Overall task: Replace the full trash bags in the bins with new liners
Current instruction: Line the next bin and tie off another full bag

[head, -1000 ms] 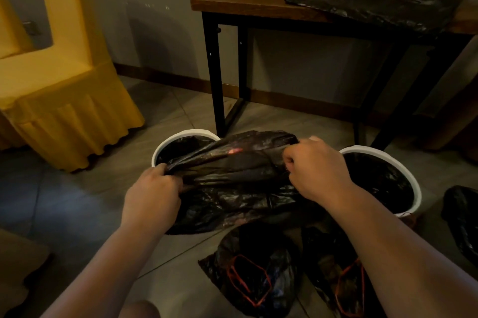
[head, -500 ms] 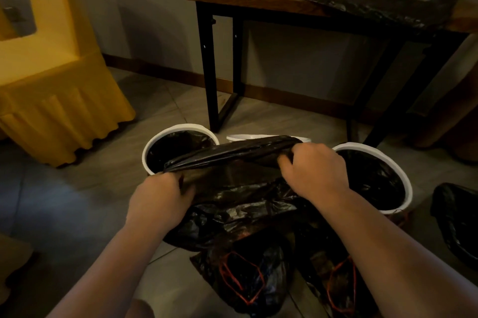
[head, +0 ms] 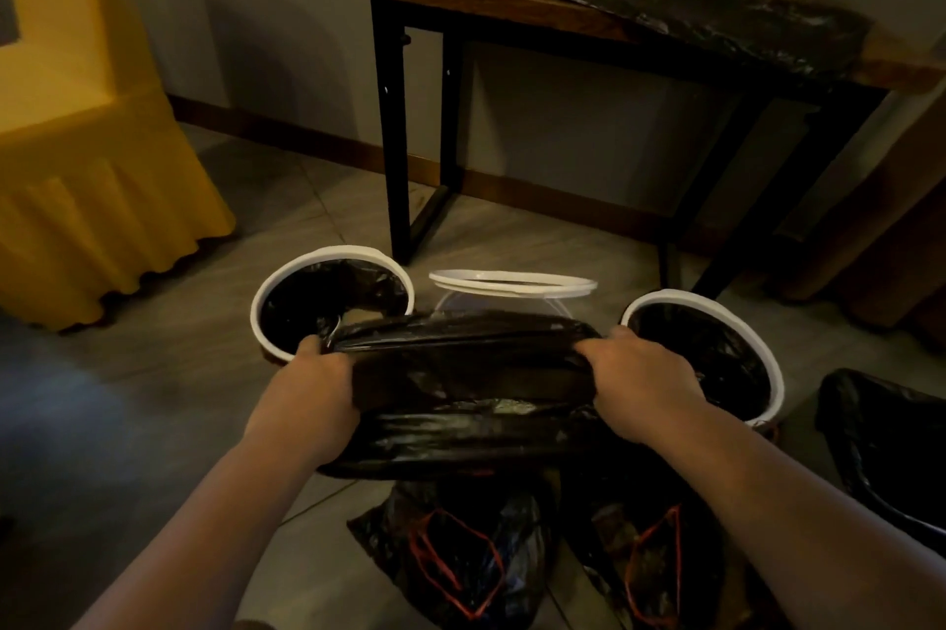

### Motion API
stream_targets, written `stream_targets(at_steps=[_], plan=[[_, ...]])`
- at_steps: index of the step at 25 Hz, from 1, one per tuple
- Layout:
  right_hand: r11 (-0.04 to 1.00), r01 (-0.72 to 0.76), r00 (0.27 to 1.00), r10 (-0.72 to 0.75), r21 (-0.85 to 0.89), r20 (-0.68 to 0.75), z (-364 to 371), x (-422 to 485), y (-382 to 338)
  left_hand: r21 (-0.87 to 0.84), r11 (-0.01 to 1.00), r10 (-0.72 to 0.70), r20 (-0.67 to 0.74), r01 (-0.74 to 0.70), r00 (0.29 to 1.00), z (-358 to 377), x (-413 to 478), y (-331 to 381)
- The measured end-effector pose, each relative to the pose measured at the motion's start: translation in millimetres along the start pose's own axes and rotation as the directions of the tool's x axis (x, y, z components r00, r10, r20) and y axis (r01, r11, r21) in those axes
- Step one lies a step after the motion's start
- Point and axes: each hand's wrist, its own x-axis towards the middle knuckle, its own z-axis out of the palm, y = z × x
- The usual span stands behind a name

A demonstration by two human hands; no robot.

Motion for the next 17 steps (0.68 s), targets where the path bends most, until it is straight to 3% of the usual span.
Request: stream_targets(at_steps=[4, 9, 13, 17], plan=[[0.982, 0.081, 0.996, -0.073, -0.171, 0.054, 2, 12, 23, 0.029, 1.0, 0.001, -0.029, 0.0, 1.0, 9, 3, 3], [0.999, 0.015, 1.0, -0.014, 0.046, -0.027, 29, 27, 34, -0.08, 0.996, 0.016, -0.138, -0.027, 0.99, 21, 5, 29], [0.999, -0.045, 0.995, 0.044, -0.004, -0.085, 46, 40, 43, -0.028, 1.0, -0.01, -0.064, 0.008, 0.998, 25, 22, 42], [0.99, -0.092, 0.988, 0.077, 0.107, 0.137, 55, 66, 45, 0.032, 0.999, -0.006, 0.01, 0.006, 1.0, 31, 51, 49]])
